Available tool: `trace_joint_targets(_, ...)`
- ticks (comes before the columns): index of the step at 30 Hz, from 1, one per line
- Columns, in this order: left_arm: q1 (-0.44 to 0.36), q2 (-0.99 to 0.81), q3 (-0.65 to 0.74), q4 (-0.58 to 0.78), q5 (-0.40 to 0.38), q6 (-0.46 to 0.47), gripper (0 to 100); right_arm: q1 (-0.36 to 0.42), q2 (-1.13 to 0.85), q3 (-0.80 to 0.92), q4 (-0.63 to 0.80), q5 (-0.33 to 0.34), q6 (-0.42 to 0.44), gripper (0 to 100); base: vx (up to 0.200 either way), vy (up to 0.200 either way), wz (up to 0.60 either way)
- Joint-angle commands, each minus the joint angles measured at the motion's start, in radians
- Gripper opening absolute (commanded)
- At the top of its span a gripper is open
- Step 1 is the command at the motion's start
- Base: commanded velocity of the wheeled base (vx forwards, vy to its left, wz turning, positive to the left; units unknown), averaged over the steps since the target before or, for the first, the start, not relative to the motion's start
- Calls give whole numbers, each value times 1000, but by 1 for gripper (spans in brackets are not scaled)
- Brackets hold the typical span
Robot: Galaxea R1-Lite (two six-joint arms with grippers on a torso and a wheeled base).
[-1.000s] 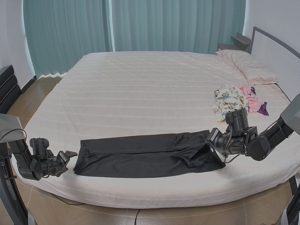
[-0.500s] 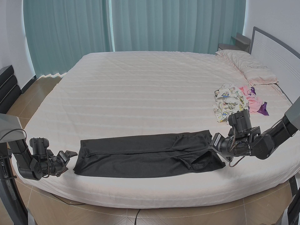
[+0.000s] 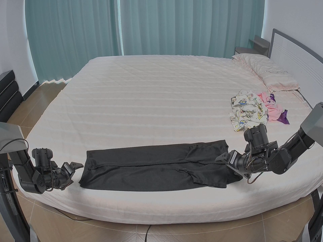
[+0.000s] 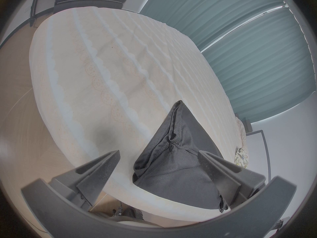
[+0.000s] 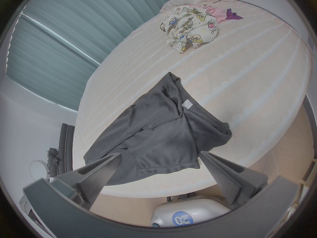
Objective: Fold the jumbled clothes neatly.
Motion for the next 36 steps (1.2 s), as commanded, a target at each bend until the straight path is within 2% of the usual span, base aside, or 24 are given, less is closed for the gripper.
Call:
trace_joint_targets(1, 1, 2, 0, 0, 0, 0, 100, -23, 49, -4, -6, 1, -10, 100, 0, 0, 0)
trace_joint_targets(3, 1, 2, 0, 0, 0, 0, 100, -32, 69, -6, -12, 2, -13, 100, 0, 0, 0)
trace_joint_targets(7, 1, 2, 0, 0, 0, 0, 100, -57, 155, -11, -119, 5, -10, 100, 0, 0, 0)
trace_joint_targets(10, 1, 0, 0, 0, 0, 0, 100, -61, 190, -8, -181, 36, -13, 100, 0, 0, 0)
trace_joint_targets(13, 1, 2, 0, 0, 0, 0, 100, -60, 213, -12, -190, 54, -15, 100, 0, 0, 0)
trace_joint_targets(22, 1, 0, 0, 0, 0, -2, 100, -61, 275, -58, -231, 56, -13, 100, 0, 0, 0)
trace_joint_targets(23, 1, 0, 0, 0, 0, -2, 100, -61, 276, -60, -233, 56, -13, 0, 0, 0, 0)
trace_joint_targets(36, 1, 0, 1, 0, 0, -2, 100, -89, 322, -70, -337, 51, -13, 0, 0, 0, 0)
